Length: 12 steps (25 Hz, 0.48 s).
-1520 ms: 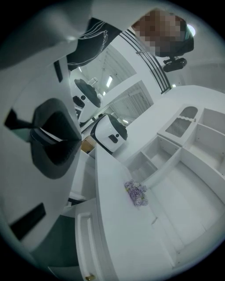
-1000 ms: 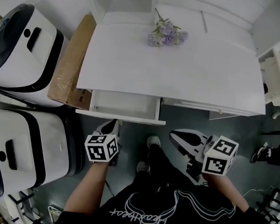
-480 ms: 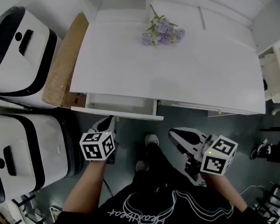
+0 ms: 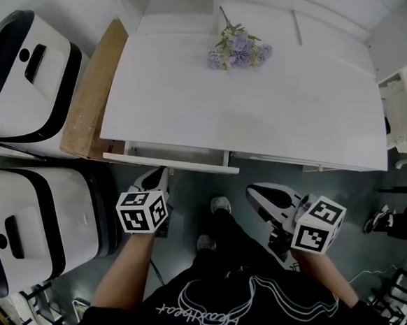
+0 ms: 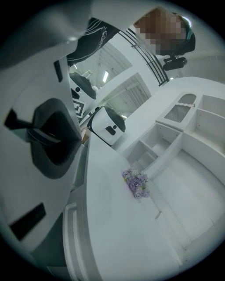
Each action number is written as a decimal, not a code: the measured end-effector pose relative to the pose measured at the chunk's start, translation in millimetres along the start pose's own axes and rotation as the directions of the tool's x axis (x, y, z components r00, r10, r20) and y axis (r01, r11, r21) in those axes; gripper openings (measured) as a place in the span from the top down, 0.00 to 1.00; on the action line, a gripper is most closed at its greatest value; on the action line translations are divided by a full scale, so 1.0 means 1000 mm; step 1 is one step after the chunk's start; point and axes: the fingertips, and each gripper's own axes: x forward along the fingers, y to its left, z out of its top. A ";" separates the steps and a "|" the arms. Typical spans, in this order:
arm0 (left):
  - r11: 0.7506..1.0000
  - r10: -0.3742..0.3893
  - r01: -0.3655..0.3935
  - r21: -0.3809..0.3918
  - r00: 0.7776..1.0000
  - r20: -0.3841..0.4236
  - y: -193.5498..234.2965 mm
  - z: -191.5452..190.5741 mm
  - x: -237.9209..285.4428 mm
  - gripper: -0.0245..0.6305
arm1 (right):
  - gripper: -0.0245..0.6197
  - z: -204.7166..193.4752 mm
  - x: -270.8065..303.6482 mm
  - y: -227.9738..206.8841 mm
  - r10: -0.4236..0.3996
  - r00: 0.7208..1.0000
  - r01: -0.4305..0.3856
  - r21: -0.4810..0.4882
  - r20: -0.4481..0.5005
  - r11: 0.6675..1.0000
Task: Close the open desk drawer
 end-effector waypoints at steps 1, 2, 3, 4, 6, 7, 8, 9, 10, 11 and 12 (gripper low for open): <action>1.000 0.000 0.000 0.000 1.000 0.001 0.000 0.002 0.002 0.96 | 0.95 0.001 0.001 -0.001 0.000 1.000 0.000 0.000 -0.001 1.000; 1.000 0.001 -0.001 0.000 1.000 0.002 0.000 0.003 0.003 0.96 | 0.95 0.002 0.001 -0.002 0.000 1.000 0.000 0.000 -0.002 1.000; 1.000 0.002 -0.002 0.001 1.000 0.003 0.000 0.005 0.005 0.96 | 0.95 0.004 0.002 -0.004 0.000 1.000 0.000 0.000 -0.003 1.000; 1.000 0.003 -0.003 0.003 1.000 0.005 0.000 0.007 0.006 0.96 | 0.95 0.005 0.002 -0.005 0.000 1.000 0.000 0.000 -0.003 1.000; 1.000 0.004 -0.004 0.004 1.000 0.008 0.001 0.010 0.009 0.96 | 0.95 0.007 0.003 -0.008 -0.002 1.000 0.002 0.003 -0.001 1.000; 1.000 0.003 -0.003 0.003 1.000 0.010 0.001 0.012 0.011 0.96 | 0.95 0.008 0.004 -0.009 -0.003 1.000 0.003 0.004 -0.001 1.000; 1.000 0.003 -0.003 0.001 1.000 0.011 0.001 0.013 0.012 0.96 | 0.95 0.008 0.004 -0.011 -0.005 1.000 0.005 0.006 -0.002 1.000; 1.000 0.003 -0.003 0.001 1.000 0.012 0.001 0.015 0.014 0.96 | 0.95 0.008 0.004 -0.012 -0.006 1.000 0.006 0.008 -0.003 1.000; 1.000 0.004 -0.004 0.002 1.000 0.012 0.001 0.016 0.015 0.96 | 0.95 0.009 0.005 -0.014 -0.007 1.000 0.007 0.010 -0.003 1.000; 1.000 0.006 -0.006 0.007 1.000 0.012 0.002 0.017 0.017 0.96 | 0.95 0.009 0.005 -0.015 -0.008 1.000 0.008 0.012 -0.004 1.000; 1.000 0.010 -0.010 0.016 1.000 0.011 0.002 0.019 0.018 0.96 | 0.95 0.009 0.006 -0.016 -0.009 1.000 0.009 0.014 -0.004 1.000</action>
